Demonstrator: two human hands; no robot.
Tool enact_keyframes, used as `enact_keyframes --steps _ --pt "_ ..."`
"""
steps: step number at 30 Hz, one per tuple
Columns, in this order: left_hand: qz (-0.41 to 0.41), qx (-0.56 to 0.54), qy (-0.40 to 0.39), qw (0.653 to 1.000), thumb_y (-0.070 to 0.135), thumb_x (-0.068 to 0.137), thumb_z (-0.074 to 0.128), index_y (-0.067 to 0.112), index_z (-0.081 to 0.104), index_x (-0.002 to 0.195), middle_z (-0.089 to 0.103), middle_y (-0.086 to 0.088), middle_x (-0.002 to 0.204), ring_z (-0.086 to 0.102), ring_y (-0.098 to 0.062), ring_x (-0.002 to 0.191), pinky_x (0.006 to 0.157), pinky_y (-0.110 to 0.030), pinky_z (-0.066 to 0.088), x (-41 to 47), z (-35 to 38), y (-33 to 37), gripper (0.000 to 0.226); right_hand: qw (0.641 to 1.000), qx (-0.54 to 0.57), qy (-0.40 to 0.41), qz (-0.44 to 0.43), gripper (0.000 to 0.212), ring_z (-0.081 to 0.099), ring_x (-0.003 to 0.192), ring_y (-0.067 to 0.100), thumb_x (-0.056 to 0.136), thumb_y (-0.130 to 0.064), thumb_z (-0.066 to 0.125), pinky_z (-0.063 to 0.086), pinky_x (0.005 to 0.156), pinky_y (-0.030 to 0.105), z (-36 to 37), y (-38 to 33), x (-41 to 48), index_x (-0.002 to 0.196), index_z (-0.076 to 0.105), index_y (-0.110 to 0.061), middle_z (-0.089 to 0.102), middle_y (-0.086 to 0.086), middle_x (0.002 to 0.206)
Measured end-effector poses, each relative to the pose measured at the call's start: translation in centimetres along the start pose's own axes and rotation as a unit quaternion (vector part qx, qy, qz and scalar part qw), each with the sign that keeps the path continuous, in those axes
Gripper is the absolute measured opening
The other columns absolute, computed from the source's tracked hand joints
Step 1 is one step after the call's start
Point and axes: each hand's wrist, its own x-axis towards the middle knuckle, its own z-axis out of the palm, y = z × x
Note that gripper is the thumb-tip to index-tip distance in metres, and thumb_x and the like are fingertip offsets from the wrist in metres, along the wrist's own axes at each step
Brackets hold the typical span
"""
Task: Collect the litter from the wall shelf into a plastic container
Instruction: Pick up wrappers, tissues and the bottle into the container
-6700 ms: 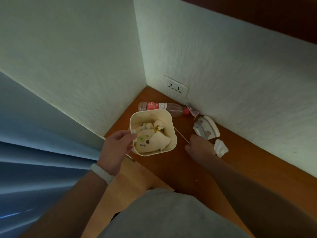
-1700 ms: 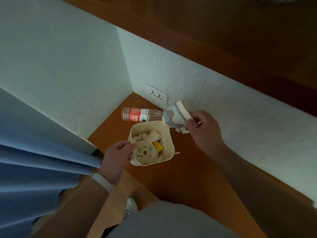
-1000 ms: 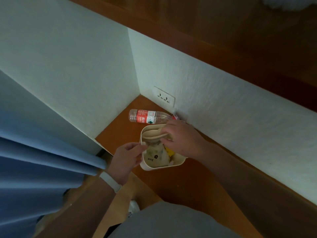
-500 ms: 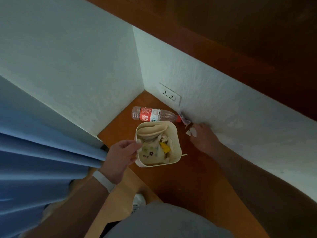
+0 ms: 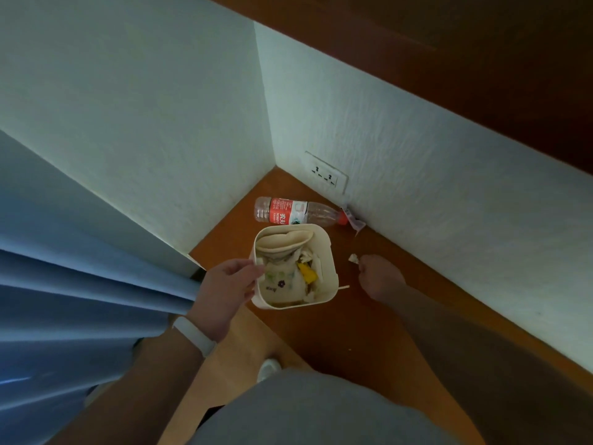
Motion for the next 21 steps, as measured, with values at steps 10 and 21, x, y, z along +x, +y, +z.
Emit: enact_keyframes --steps 10,21 --pt "0.01 0.007 -0.054 0.998 0.021 0.093 0.07 0.012 0.073 0.101 0.076 -0.017 0.104 0.07 -0.035 0.107 0.09 -0.045 0.059 1.1 -2.4 -0.1 0.012 0.967 0.223 0.121 -0.03 0.008 0.06 0.079 0.01 0.092 -0.024 0.059 0.05 0.066 0.027 -6.0 -5.8 -7.7 0.1 0.06 -0.027 0.061 -0.008 0.09" --pt "0.025 0.007 -0.11 0.994 0.021 0.091 0.072 0.012 0.074 0.1 0.076 -0.021 0.107 0.073 -0.034 0.103 0.093 -0.049 0.059 2.4 -5.4 0.1 0.012 0.953 0.251 0.099 -0.14 0.012 0.055 0.073 -0.001 0.089 -0.028 0.067 0.042 0.062 0.015 -10.1 -14.6 -12.8 0.098 0.061 -0.033 0.06 -0.015 0.086"
